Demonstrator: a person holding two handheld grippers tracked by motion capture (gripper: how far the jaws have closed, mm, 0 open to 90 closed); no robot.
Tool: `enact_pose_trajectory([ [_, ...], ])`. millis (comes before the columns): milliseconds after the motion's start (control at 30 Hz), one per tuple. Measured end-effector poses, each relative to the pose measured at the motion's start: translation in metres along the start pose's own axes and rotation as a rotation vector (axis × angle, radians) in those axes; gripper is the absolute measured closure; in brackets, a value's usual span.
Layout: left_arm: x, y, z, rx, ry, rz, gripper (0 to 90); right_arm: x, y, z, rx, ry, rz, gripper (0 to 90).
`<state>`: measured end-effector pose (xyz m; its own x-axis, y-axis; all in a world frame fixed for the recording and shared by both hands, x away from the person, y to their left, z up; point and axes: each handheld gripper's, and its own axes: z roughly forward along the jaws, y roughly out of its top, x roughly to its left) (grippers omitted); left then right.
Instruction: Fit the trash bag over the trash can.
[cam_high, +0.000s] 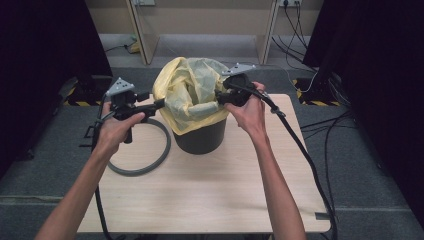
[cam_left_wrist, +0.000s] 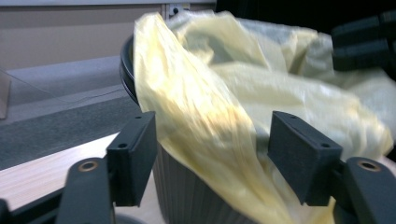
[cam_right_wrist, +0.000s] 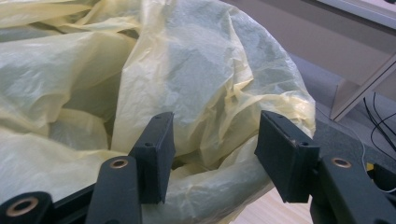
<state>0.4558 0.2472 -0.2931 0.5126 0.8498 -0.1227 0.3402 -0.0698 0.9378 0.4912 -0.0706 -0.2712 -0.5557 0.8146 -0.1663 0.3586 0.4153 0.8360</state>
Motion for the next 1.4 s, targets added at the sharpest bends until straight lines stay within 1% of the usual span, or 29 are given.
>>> enact_pose_trajectory([
  [33,0.002,0.003,0.002,-0.007,0.009,-0.006,37.8,0.0,0.0,0.0,0.0,0.0,-0.004,46.7],
  [100,0.006,0.009,0.006,-0.004,0.005,-0.032,39.3,0.0,0.0,0.0,0.001,0.001,-0.004,46.7],
  [167,0.009,0.013,0.011,0.005,0.015,-0.04,42.6,0.0,0.0,0.0,0.001,0.002,-0.003,46.8],
  [200,0.011,0.014,0.016,0.014,0.013,-0.046,43.3,-0.001,0.0,0.0,0.001,0.002,-0.003,46.8],
  [267,0.012,0.017,0.024,0.026,0.004,-0.048,48.0,-0.001,0.0,0.0,0.001,0.003,-0.001,46.8],
  [300,0.012,0.018,0.027,0.028,0.024,-0.035,49.7,-0.001,0.0,0.0,0.001,0.003,0.0,46.8],
  [333,0.013,0.019,0.029,0.021,0.044,-0.013,55.1,-0.001,0.0,0.0,0.001,0.002,-0.001,46.8],
  [367,0.015,0.02,0.031,0.017,0.039,-0.01,63.4,-0.001,0.0,0.0,0.002,0.003,0.0,46.8],
  [400,0.017,0.021,0.032,0.018,0.035,-0.019,69.3,-0.001,0.0,0.0,0.002,0.005,-0.001,46.9],
  [467,0.022,0.022,0.033,0.015,0.051,-0.019,80.2,-0.002,0.0,-0.001,0.001,0.005,-0.001,47.0],
  [533,0.028,0.02,0.034,0.0,0.061,-0.036,86.0,-0.002,0.0,0.0,0.001,0.005,0.001,47.0],
  [600,0.032,0.018,0.035,-0.013,0.072,-0.043,88.8,-0.002,0.0,0.0,0.001,0.005,-0.004,47.1],
  [633,0.035,0.017,0.035,-0.016,0.086,-0.044,89.4,-0.002,0.0,-0.001,0.0,0.005,-0.004,47.1],
  [700,0.044,0.013,0.035,-0.01,0.136,-0.038,89.7,-0.002,-0.001,-0.001,-0.002,0.006,-0.003,47.3],
  [733,0.05,0.009,0.037,0.0,0.148,-0.051,89.7,-0.002,0.0,-0.001,0.0,0.006,-0.003,47.3],
  [767,0.057,0.003,0.039,0.014,0.152,-0.072,89.7,-0.002,0.0,-0.002,-0.001,0.006,-0.003,47.4],
  [800,0.06,-0.004,0.041,0.027,0.156,-0.082,89.8,-0.002,-0.001,-0.002,-0.001,0.007,0.0,47.4],
  [867,0.065,-0.016,0.045,0.05,0.159,-0.088,89.8,-0.002,-0.001,-0.002,-0.006,0.009,-0.001,47.4],
  [933,0.068,-0.032,0.052,0.071,0.154,-0.103,89.8,-0.003,-0.002,-0.002,-0.01,0.013,0.005,47.7],
  [1000,0.068,-0.048,0.059,0.084,0.138,-0.123,89.8,-0.003,-0.003,-0.003,-0.017,0.016,0.01,47.6],
  [1033,0.067,-0.053,0.061,0.094,0.14,-0.119,89.8,-0.003,-0.003,-0.003,-0.019,0.016,0.012,47.6],
  [1100,0.066,-0.069,0.068,0.13,0.159,-0.091,89.8,-0.004,-0.003,-0.003,-0.021,0.018,0.014,47.6],
  [1133,0.066,-0.074,0.07,0.141,0.163,-0.089,89.8,-0.004,-0.003,-0.003,-0.022,0.019,0.017,47.6],
  [1200,0.068,-0.091,0.077,0.17,0.166,-0.101,89.8,-0.004,-0.003,-0.003,-0.023,0.019,0.02,47.6],
  [1233,0.069,-0.1,0.081,0.184,0.16,-0.122,89.8,-0.004,-0.004,-0.003,-0.024,0.017,0.016,47.6],
  [1300,0.072,-0.109,0.081,0.169,0.134,-0.175,89.8,-0.003,-0.004,-0.003,-0.024,0.016,0.013,47.5],
  [1333,0.072,-0.111,0.079,0.153,0.121,-0.191,89.7,-0.003,-0.004,-0.004,-0.024,0.017,0.015,47.1],
  [1367,0.072,-0.111,0.077,0.146,0.115,-0.188,89.2,-0.003,-0.003,-0.004,-0.023,0.017,0.017,47.0],
  [1400,0.072,-0.109,0.074,0.136,0.112,-0.183,86.5,-0.003,-0.003,-0.004,-0.022,0.019,0.016,47.0],
])
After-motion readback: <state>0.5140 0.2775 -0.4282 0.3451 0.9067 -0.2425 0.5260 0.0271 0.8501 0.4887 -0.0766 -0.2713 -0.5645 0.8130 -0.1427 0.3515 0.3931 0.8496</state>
